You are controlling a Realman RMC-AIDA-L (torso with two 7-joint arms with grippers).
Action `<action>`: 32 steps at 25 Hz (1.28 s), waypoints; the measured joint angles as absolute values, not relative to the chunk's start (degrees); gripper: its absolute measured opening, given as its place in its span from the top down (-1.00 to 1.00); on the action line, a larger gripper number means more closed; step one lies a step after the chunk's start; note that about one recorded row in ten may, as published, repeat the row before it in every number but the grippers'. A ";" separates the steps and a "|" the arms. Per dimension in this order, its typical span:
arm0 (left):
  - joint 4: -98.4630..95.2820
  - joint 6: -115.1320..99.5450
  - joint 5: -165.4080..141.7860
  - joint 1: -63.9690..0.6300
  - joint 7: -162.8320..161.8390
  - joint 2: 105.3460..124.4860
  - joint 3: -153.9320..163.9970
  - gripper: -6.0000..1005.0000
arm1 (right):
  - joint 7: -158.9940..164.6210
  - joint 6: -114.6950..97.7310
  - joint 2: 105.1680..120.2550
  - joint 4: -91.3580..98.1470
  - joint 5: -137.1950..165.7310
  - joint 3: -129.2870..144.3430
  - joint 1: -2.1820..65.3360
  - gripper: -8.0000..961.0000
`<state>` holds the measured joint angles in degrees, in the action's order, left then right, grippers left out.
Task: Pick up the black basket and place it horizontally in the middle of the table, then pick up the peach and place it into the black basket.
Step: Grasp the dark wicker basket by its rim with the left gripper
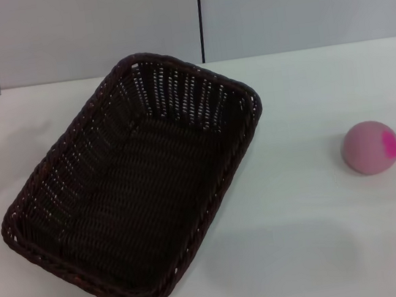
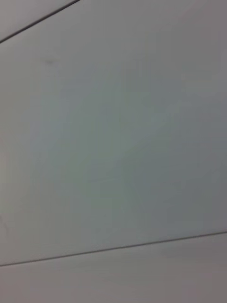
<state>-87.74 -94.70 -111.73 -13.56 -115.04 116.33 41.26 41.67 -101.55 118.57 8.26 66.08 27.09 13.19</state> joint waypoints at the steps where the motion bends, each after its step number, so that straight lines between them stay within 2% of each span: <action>1: -89.66 -95.96 -114.54 -15.17 -117.11 116.39 41.28 -0.10 | 41.69 -101.56 118.57 8.27 65.98 27.07 13.07 -0.39; 5: -95.07 -101.26 -131.46 -23.39 -124.32 117.92 43.97 -0.10 | 41.80 -101.66 118.65 8.27 65.81 27.07 12.74 -0.39; 11: -94.86 -101.42 -146.13 -28.58 -131.76 118.40 57.41 -0.15 | 41.83 -101.69 118.66 8.26 65.74 26.98 12.34 -0.39; 20: -91.68 -101.23 -148.54 -30.72 -135.46 118.56 61.81 -0.36 | 41.84 -101.21 118.61 8.57 65.74 26.88 12.41 -0.39; 25: -89.13 -99.38 -149.97 -30.43 -137.15 118.57 63.98 -0.63 | 41.84 -100.51 118.55 8.70 65.74 26.89 12.79 -0.39; 32: -82.74 -94.23 -152.99 -30.95 -139.09 118.60 69.16 -0.63 | 41.84 -99.74 118.48 8.70 65.86 26.90 13.43 -0.39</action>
<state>-82.74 -94.23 -152.99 -30.95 -139.09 118.60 69.16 41.84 -99.74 118.48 8.70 65.86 26.90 13.43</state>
